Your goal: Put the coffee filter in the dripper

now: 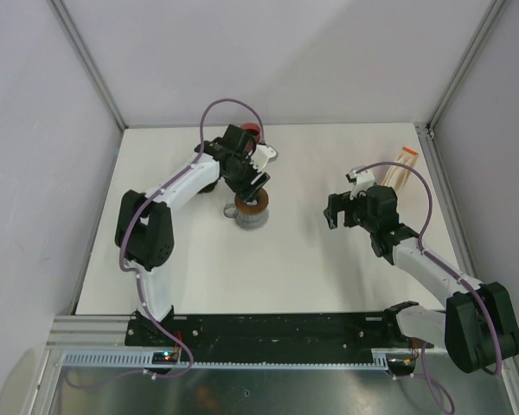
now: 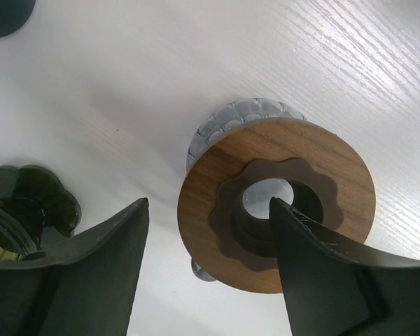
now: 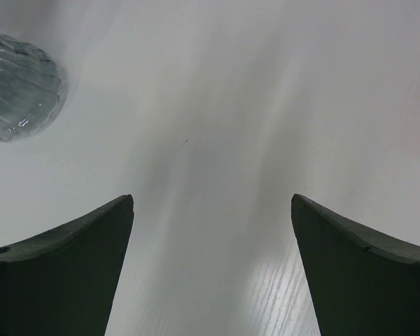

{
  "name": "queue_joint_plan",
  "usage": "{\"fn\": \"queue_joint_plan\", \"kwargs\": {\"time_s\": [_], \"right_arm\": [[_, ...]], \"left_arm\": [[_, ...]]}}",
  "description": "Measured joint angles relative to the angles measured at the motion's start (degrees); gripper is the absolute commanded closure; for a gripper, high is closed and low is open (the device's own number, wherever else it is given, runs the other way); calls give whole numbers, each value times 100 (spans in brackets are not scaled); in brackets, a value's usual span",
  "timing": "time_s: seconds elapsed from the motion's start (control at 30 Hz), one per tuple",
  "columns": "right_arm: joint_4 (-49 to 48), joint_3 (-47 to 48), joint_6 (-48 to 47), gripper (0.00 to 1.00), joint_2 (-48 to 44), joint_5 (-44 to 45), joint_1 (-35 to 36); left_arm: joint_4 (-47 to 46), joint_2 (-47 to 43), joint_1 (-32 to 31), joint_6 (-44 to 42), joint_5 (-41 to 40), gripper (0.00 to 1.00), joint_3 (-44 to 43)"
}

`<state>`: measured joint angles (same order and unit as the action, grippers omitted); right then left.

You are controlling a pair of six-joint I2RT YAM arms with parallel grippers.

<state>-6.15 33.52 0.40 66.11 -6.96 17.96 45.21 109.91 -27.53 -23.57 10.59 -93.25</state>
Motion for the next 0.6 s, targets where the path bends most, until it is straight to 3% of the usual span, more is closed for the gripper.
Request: {"fn": "queue_joint_plan", "kwargs": {"time_s": [0.33, 0.6], "right_arm": [[-13, -2, 0, 1, -177, -205, 17], [-17, 4, 0, 1, -234, -323, 20]], "left_arm": [[13, -590, 7, -2, -122, 17, 2], [101, -2170, 437, 17, -350, 16, 581]]}}
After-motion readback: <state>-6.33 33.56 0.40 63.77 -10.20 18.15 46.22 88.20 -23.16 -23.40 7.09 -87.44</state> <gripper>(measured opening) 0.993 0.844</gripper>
